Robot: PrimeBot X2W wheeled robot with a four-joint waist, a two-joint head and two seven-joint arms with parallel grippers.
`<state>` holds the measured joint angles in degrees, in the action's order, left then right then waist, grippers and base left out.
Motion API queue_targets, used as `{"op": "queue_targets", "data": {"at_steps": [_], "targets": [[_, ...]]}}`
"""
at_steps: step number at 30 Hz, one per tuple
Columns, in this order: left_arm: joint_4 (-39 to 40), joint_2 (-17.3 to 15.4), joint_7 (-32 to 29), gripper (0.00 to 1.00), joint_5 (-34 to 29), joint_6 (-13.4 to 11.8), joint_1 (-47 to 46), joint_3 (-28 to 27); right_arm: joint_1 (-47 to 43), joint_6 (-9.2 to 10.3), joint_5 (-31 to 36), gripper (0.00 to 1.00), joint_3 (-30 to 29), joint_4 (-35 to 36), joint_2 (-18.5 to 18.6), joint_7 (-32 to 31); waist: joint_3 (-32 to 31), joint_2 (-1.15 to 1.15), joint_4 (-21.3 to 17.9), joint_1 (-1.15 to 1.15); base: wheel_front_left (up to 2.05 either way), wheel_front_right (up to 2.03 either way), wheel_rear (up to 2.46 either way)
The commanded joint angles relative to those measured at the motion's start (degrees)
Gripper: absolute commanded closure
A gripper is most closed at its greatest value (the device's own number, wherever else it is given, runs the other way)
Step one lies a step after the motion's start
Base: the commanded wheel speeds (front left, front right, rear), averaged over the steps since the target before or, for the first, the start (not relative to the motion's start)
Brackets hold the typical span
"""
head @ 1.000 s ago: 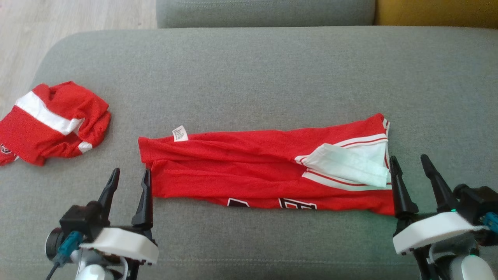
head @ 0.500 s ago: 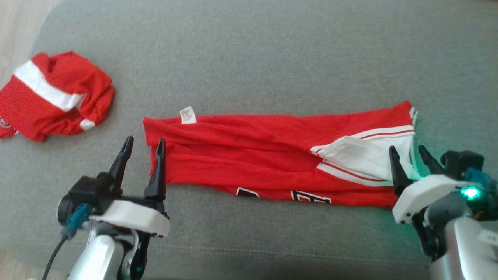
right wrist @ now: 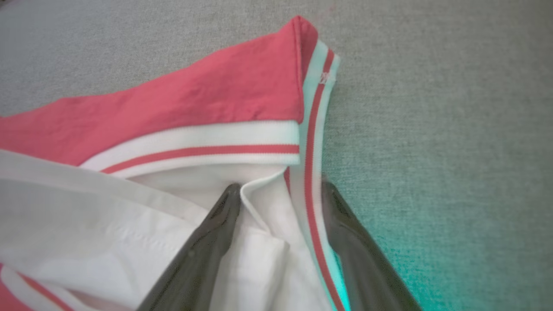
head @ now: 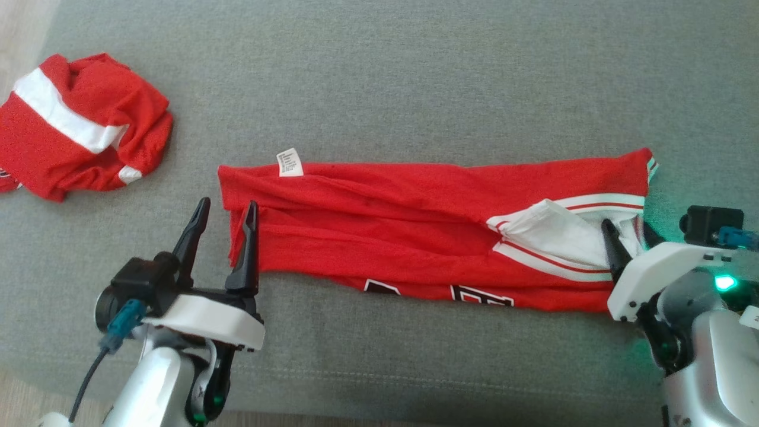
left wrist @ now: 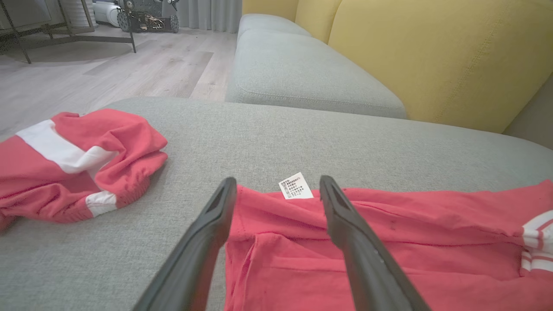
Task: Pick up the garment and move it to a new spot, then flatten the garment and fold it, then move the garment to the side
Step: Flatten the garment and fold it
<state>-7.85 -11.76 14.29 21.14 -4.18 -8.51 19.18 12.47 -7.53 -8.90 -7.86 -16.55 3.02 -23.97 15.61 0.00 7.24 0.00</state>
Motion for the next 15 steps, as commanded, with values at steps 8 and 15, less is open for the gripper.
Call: {"op": "queue_targets", "data": {"at_steps": [8, 15], "targets": [[1.66, -0.3, 0.7, 0.0, -1.25, 0.58, -2.22, -3.92, -1.81, 0.04, -3.23, 1.0, 2.08, 2.57, -0.11, -0.63, -0.49, 0.0, -1.12, 0.0, 0.0, 0.0, 0.0], [1.83, -0.04, 0.7, 0.0, -1.72, 0.77, -1.2, -5.21, -3.39, 0.04, -2.73, 1.0, -1.84, 6.08, 0.0, 0.51, -1.44, 0.0, -2.35, 0.0, 0.0, 0.0, 0.0]]}}
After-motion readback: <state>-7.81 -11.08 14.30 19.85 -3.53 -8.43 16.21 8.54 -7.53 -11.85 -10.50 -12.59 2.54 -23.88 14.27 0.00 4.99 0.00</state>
